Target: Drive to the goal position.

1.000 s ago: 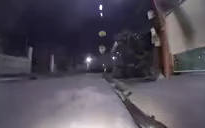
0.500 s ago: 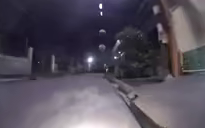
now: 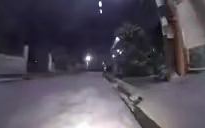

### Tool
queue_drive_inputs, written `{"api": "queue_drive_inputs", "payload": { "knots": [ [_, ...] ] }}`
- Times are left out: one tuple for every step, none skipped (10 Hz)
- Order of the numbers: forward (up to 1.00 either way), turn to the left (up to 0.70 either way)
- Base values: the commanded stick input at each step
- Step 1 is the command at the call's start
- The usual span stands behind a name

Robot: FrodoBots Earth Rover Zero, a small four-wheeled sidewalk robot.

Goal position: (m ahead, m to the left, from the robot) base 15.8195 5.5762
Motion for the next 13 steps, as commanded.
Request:
{"api": "queue_drive_inputs", "payload": {
  "knots": [
    [0.70, 0.00],
    [0.70, 0.00],
    [0.70, 0.00],
    [0.70, 0.00],
    [0.70, 0.00],
    [0.70, 0.00],
    [0.70, -0.04],
    [0.70, -0.21],
    [0.70, -0.29],
    [0.70, -0.29],
    [0.70, -0.03],
    [0.70, 0.00],
    [0.70, 0.00]
  ]
}}
